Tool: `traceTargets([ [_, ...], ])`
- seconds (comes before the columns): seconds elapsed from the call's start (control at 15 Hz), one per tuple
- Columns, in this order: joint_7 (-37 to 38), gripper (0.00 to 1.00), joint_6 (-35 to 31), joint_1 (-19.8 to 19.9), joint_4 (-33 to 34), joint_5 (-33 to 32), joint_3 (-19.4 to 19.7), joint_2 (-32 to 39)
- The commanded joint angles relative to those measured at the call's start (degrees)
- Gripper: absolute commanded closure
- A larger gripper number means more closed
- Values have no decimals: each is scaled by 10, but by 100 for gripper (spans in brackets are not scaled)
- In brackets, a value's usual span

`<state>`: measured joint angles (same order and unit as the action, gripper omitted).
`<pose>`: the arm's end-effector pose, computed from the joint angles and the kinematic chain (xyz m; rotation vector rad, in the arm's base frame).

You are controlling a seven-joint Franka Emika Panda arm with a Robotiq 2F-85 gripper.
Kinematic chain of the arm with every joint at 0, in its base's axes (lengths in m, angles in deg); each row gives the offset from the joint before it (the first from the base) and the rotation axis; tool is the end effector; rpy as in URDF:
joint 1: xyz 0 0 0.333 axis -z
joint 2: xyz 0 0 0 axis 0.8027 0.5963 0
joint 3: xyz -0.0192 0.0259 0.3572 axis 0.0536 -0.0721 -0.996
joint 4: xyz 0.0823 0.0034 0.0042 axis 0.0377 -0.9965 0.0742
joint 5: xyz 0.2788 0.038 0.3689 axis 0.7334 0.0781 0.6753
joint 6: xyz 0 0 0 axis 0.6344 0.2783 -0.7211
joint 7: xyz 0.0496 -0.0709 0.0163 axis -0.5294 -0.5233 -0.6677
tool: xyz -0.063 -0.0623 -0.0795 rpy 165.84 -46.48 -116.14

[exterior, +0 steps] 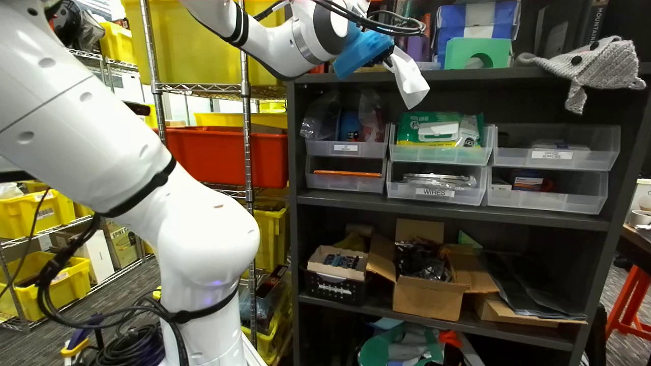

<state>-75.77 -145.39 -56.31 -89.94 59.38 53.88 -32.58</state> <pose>0.4469 0.0572 0.6918 2.2835 0.6123 1.6593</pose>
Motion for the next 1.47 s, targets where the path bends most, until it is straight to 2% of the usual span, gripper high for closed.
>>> traceTargets([
  [0.0, 1, 99, -27, 19, -25, -22, -24, -12],
  [0.87, 0, 99, -147, 106, -128, -52, -140, -76],
  [1.4, -9, 99, -176, 134, -179, -48, -204, -122],
])
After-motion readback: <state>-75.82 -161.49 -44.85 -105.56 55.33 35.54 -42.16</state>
